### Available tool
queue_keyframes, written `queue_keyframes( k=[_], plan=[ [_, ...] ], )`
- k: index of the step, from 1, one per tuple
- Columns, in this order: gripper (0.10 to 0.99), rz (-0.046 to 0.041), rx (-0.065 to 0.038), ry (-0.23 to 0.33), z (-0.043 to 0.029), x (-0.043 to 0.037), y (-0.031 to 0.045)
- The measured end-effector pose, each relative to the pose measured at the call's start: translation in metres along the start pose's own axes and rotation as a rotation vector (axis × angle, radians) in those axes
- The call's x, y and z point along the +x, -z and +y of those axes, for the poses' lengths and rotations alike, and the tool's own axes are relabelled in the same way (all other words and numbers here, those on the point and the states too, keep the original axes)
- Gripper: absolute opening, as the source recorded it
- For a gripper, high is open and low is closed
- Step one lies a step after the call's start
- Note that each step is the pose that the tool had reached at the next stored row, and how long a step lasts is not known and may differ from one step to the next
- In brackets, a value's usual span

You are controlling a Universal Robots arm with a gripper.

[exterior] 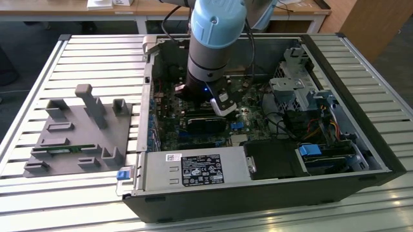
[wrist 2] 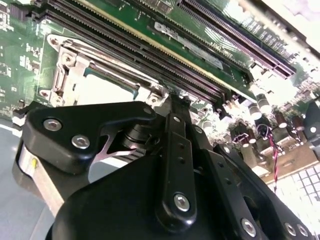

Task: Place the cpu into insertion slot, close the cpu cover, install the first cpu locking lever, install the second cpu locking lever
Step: 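Install the second cpu locking lever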

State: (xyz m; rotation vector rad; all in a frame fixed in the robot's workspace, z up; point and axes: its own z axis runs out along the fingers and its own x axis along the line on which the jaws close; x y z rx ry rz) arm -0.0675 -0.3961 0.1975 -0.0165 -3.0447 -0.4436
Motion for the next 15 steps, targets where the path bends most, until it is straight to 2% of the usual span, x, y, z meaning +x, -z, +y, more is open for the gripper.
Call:
queue_keyframes(
  k=[6, 11, 15],
  plan=[
    [0.106, 0.0001, -0.010, 0.001, 0.0029, 0.0007, 0.0099],
    [0.106, 0.0002, -0.014, 0.001, 0.0057, 0.0013, 0.0193],
    [0.106, 0.0002, -0.017, 0.001, 0.0065, 0.0015, 0.0217]
  ],
)
